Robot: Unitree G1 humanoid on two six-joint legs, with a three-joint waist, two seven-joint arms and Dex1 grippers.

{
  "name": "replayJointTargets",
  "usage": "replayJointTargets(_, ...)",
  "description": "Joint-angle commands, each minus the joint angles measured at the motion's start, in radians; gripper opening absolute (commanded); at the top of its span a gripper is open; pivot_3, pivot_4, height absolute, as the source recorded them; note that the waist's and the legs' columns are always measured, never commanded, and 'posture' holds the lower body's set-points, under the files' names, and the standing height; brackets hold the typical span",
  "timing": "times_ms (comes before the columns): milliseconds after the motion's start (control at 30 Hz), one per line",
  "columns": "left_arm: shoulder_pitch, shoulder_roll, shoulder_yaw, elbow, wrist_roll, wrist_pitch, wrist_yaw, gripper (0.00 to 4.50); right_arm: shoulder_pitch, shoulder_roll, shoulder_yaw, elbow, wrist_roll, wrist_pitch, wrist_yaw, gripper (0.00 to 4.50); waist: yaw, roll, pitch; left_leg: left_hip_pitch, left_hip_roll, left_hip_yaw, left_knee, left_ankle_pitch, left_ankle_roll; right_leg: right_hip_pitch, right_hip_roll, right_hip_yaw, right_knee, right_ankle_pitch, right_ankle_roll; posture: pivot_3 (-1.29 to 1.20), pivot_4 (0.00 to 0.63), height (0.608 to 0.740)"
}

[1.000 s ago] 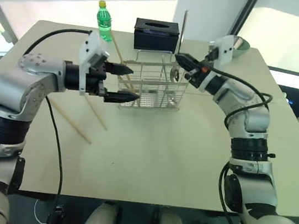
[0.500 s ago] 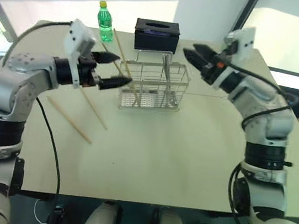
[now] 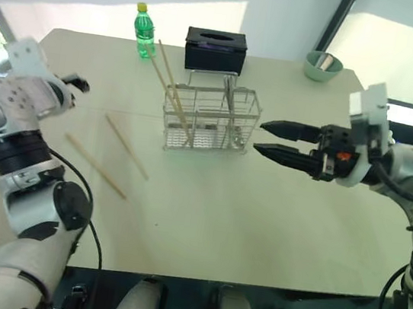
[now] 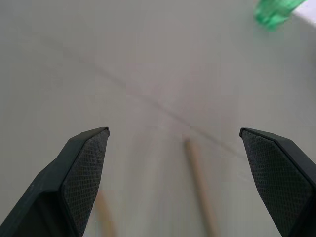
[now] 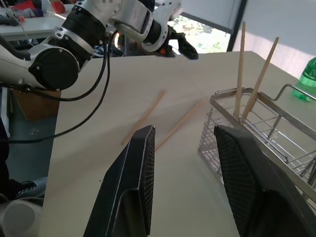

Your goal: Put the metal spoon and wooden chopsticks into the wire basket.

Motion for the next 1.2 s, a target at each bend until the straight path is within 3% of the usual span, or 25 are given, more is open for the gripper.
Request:
replayJointTargets(33, -0.018, -0.044, 0.029, 0.030, 0.051, -0.005, 0.083, 4.50, 0.025, 0.012, -0.008, -0.052, 0.035, -0.006, -0.032, 1.93, 0.015, -0.001, -0.001, -0.001, 0.000, 0.000, 0.000, 0.000, -0.001, -0.001, 0.000, 0.000, 0.000, 0.000, 0.000, 0.00, 0.150, 0.661)
replayJointTargets(367, 0.018, -0.086, 0.057, 0.243, 0.105, -0.152, 0.198, 4.50, 0.182, 0.011, -0.021, -0.119, 0.043, -0.016, -0.080, 1.93, 0.041, -0.003, -0.002, -0.003, 0.000, 0.002, 0.000, 0.002, -0.004, -0.004, -0.002, 0.000, 0.000, 0.001, 0.001, 0.00, 0.150, 0.661)
replayJointTargets(533, 0.022, -0.072, 0.059, 0.352, 0.077, -0.243, 0.192, 4.50, 0.190, 0.016, -0.026, -0.131, 0.063, -0.018, -0.115, 1.93, 0.042, 0.005, -0.009, -0.002, 0.000, 0.003, 0.000, 0.001, -0.003, -0.003, -0.002, 0.000, 0.000, 0.001, 0.001, 0.00, 0.150, 0.661)
replayJointTargets(633, 0.015, -0.054, 0.055, 0.423, 0.063, -0.306, 0.183, 3.68, 0.204, 0.016, -0.030, -0.140, 0.069, -0.020, -0.130, 1.99, 0.042, 0.007, -0.012, -0.001, 0.000, 0.003, 0.000, 0.001, -0.002, -0.003, -0.002, 0.000, 0.001, 0.001, 0.001, 0.00, 0.150, 0.661)
replayJointTargets(867, -0.009, -0.028, 0.039, 0.492, 0.036, -0.355, 0.191, 0.11, 0.215, 0.017, -0.032, -0.149, 0.087, -0.029, -0.160, 1.99, 0.047, 0.007, -0.013, -0.001, -0.001, 0.002, 0.000, 0.001, -0.002, -0.003, -0.002, 0.000, 0.001, 0.001, 0.001, 0.00, 0.150, 0.661)
replayJointTargets(1200, -0.026, 0.036, -0.034, 0.456, 0.022, -0.453, 0.104, 0.05, 0.203, 0.001, -0.025, -0.110, 0.079, -0.052, -0.148, 1.99, 0.044, 0.004, -0.012, -0.002, -0.001, 0.002, 0.000, 0.001, -0.002, -0.003, -0.002, 0.000, 0.001, 0.001, 0.001, 0.00, 0.150, 0.661)
